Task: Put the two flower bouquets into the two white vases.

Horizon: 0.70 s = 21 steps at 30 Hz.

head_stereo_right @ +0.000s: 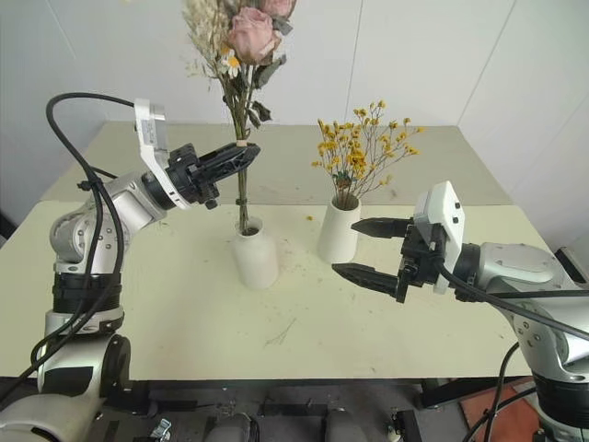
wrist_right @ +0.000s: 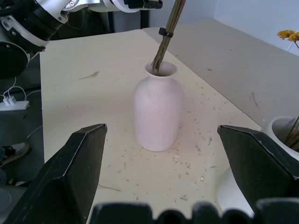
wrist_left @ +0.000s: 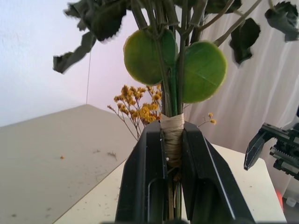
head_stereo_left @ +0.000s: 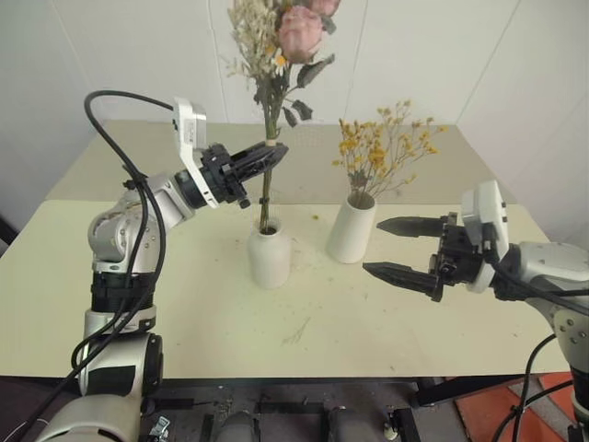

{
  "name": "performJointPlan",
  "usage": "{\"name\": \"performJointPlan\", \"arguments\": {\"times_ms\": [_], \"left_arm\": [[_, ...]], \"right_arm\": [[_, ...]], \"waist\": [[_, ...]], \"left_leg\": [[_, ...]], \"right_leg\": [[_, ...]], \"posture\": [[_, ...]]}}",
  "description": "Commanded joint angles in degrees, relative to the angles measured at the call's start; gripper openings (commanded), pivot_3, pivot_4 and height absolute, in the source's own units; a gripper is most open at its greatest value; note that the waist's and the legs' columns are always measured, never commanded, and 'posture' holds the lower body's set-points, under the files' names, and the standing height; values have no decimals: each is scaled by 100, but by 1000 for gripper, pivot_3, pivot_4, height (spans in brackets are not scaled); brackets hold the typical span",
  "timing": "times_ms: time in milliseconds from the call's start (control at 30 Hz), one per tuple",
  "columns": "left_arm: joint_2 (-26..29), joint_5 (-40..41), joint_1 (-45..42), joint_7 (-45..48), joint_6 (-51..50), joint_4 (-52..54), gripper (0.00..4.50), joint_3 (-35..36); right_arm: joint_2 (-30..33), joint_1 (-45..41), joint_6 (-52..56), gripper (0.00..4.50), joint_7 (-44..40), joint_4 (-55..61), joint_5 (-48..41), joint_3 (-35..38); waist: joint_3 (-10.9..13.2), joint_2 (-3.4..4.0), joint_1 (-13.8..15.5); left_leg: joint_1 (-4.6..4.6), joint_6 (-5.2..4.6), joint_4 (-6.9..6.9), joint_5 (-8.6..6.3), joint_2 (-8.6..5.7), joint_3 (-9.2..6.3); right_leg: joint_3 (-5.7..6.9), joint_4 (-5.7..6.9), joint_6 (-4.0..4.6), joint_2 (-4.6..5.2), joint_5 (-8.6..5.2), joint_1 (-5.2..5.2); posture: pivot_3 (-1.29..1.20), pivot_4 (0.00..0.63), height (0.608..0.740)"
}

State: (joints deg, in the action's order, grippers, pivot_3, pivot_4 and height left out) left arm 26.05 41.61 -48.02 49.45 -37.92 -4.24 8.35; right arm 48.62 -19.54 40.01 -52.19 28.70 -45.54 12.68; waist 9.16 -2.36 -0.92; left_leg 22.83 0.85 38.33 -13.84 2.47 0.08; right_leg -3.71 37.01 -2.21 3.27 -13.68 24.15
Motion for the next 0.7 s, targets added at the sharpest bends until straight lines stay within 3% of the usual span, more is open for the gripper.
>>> {"name": "performJointPlan", "arguments": {"times_ms": [33,633,700], "left_arm": [[-29,6,-70,-65,-17,101,146,15],[-63,-157,277,-152,-98,245,146,-187],[80,-45,362,29,-302,414,892,-233]], "right_arm": [[68,-40,-27,4500,61,117,-92,185],[25,-34,-55,4500,205,117,-115,148],[18,-30,-59,4500,204,107,-113,137]], "waist": [[0,0,3],[0,0,7],[0,0,6]], "left_leg": [[1,0,0,0,-1,0],[2,0,0,0,-1,-1],[3,0,0,0,-1,-1]], "right_leg": [[0,-1,0,1,0,1],[0,-1,0,1,0,1],[0,-2,0,1,0,2]], "posture": [[0,150,740],[0,150,740],[0,150,740]]}}
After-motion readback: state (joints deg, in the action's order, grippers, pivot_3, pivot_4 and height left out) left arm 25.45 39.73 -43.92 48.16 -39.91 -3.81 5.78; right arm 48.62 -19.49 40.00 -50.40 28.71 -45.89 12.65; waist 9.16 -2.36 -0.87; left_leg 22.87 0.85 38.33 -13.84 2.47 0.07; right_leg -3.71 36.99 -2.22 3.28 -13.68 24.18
